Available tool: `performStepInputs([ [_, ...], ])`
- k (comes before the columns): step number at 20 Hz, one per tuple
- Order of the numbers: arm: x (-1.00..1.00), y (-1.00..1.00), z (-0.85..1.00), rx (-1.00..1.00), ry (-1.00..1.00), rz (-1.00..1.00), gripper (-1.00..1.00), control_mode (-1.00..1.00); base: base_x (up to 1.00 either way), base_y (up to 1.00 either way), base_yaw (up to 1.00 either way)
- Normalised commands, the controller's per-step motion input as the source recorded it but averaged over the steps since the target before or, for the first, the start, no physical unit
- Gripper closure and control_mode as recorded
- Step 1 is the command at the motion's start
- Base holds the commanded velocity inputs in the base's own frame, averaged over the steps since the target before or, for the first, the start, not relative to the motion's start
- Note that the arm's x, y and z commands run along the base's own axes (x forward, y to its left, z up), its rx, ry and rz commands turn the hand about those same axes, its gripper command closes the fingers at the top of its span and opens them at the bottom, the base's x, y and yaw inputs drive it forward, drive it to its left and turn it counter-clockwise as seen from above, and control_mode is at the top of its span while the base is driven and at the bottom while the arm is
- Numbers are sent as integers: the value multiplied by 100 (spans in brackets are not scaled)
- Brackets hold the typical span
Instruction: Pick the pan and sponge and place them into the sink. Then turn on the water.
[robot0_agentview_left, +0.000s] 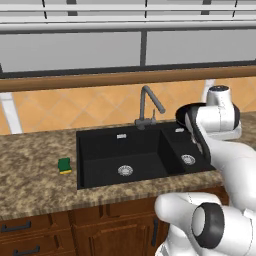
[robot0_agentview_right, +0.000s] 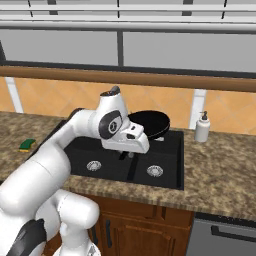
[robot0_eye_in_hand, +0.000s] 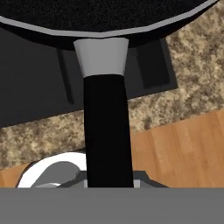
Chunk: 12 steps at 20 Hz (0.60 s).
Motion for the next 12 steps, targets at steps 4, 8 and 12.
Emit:
performStepInputs([
  [4, 15, 63, 29, 4, 10, 0, 100, -100, 0, 0, 0],
  [8, 14, 68, 20, 4, 10, 0, 100, -100, 0, 0, 0],
  [12, 16, 74, 5, 3, 4, 0, 100, -100, 0, 0, 0],
])
